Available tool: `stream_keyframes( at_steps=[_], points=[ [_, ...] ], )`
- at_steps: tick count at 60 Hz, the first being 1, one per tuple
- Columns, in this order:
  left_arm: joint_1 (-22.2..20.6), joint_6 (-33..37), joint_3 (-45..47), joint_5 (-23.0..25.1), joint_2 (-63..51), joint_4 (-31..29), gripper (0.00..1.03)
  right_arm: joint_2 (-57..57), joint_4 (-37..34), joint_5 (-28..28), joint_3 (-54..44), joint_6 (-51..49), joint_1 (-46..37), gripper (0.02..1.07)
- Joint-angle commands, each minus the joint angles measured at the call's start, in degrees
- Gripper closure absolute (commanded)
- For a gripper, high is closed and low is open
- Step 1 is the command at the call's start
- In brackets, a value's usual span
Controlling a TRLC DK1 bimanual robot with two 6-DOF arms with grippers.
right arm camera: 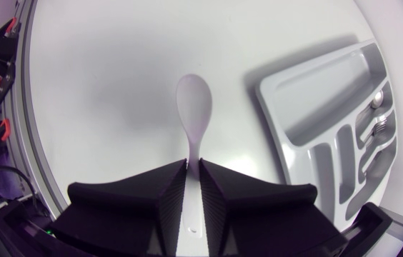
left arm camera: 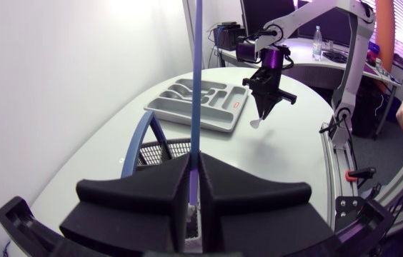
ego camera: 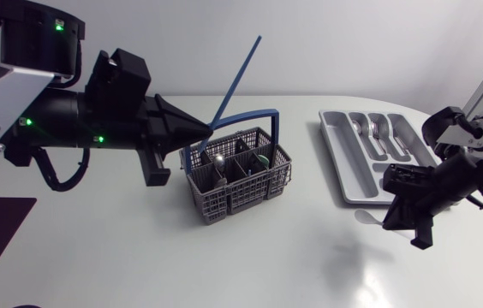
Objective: Unload the cutlery basket into the drawer organizer.
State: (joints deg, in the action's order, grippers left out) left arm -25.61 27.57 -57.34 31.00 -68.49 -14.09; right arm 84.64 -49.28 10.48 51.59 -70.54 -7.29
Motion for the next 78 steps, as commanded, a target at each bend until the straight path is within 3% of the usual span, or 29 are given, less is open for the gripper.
stream_keyframes(
  at_steps=[1,13,19,26,31,35,37,54,68,78],
  points=[
    [-1.7,-5.9,2.0,-1.8,1.1,3.2,1.00,3.3,-1.0,0.4,3.3,-8.3,-3.8,0.89],
    [-8.1,-10.1,2.7,-7.7,-0.7,9.9,1.00,12.6,-0.7,0.6,14.1,-20.3,-11.9,0.92],
    [-10.3,-12.0,2.3,-9.3,-3.0,12.0,1.00,17.3,-2.0,0.6,19.9,-21.4,-13.7,0.93],
    [-11.3,-11.9,2.2,-10.1,-4.1,12.3,1.00,17.8,-3.5,1.2,18.4,-23.1,-13.4,0.92],
    [-11.3,-11.9,2.4,-10.2,-4.1,12.5,1.00,16.8,-2.4,1.1,14.2,-25.0,-12.7,0.62],
    [-11.4,-11.8,2.8,-10.1,-4.0,12.7,1.00,15.6,1.1,0.9,10.5,-25.3,-12.6,0.27],
    [-11.4,-11.7,3.2,-10.1,-4.0,13.0,1.00,14.9,2.1,0.6,8.9,-25.6,-12.1,0.18],
    [-11.9,-11.4,5.0,-10.1,-3.8,13.8,1.00,13.3,13.3,-3.3,-0.1,-28.9,-7.5,0.18],
    [-11.8,-11.0,6.4,-10.1,-3.3,14.3,1.00,17.0,17.5,-5.5,0.5,-32.3,-6.5,0.47],
    [-11.6,-11.0,6.9,-10.1,-3.4,15.0,1.00,17.7,17.5,-6.8,0.5,-34.4,-6.4,0.50]
  ],
)
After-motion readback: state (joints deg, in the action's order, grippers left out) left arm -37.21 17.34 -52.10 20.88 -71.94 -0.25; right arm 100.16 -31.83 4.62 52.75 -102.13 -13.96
